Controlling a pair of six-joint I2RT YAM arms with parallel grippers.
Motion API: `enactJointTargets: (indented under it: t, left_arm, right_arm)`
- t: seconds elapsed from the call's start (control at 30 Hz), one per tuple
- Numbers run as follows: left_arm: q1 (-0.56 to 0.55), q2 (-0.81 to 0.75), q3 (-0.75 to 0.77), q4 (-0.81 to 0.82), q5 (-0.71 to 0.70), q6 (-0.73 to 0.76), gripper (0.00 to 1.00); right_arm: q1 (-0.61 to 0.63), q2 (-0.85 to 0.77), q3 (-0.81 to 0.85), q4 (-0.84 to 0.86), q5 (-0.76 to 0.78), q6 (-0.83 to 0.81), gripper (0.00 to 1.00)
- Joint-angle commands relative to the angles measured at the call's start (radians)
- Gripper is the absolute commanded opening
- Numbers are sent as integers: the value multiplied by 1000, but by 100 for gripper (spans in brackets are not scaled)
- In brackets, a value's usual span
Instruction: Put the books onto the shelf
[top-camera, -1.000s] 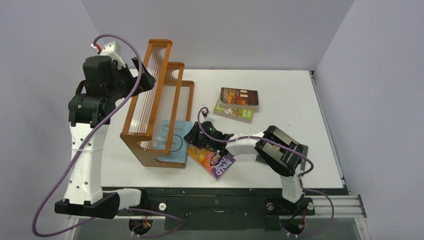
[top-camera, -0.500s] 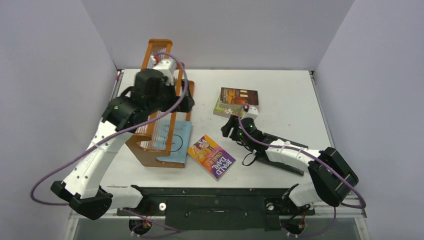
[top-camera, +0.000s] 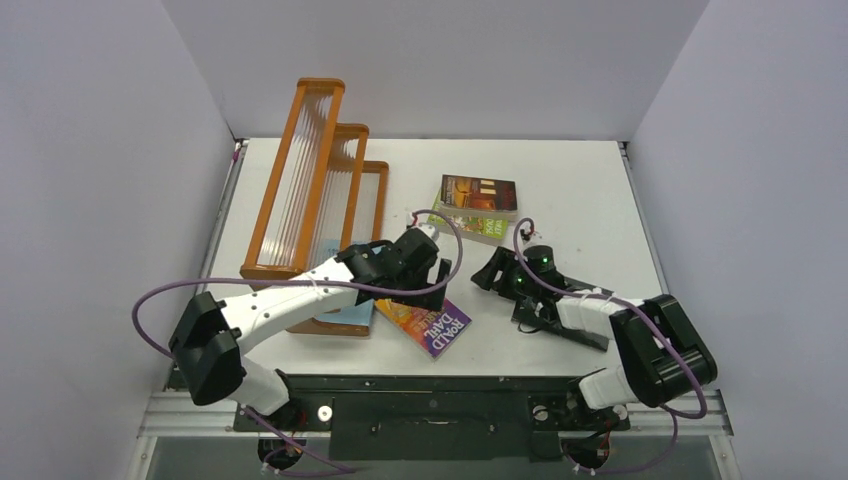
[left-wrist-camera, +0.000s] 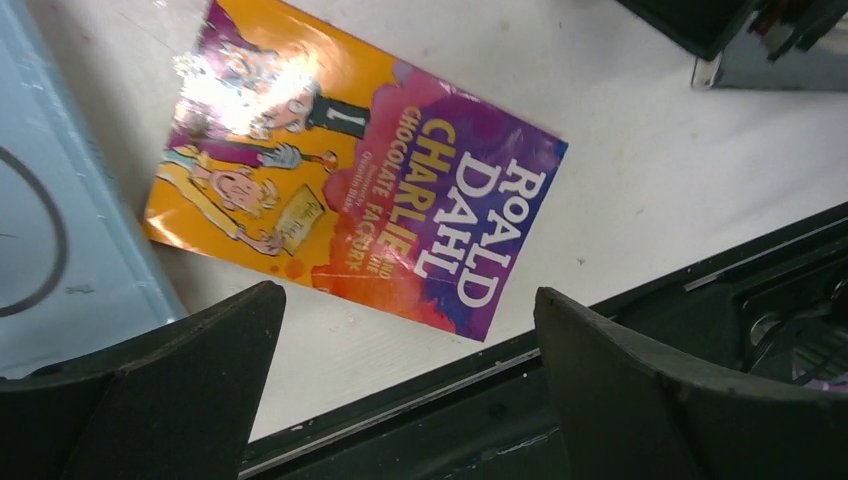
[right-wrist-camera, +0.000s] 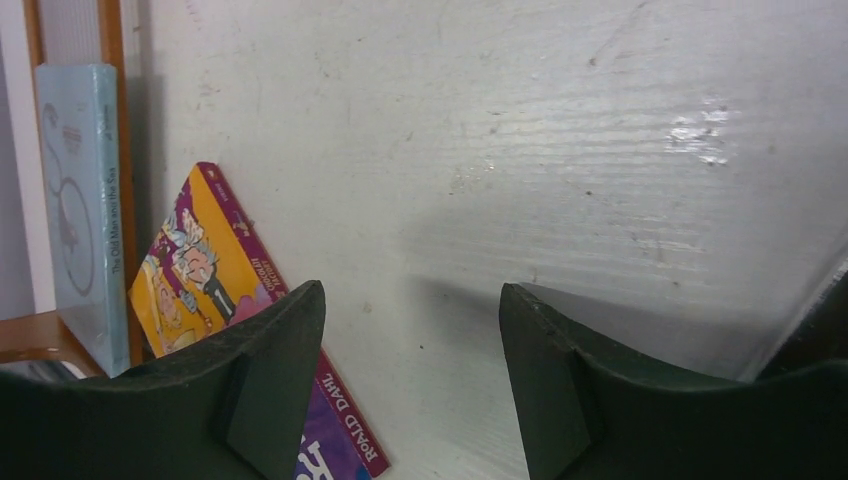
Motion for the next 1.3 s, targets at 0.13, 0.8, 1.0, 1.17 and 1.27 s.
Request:
enactJointTargets:
  t: [0.13,0.8,1.0,1.17,1.27]
  left_arm:
    - [-121,19,-146,137,13,-148,96]
    - [-85,216,-164,108,-78,-328,96]
    - [-66,250,-158,230,-82,-192,96]
    - [-38,260,-100,306,-47,-46,96]
    - [8,282,-56,320,-9,4,96]
  right_arm:
    - [-2,132,35,117,-130,11,61]
    - [-38,112,-5,143,-137,30,60]
    - [-36,142,-6,186,-188,48,60]
    - [-30,155,-12,187,-221,50,60]
    - [-10,159,-30,208,-234,67,59]
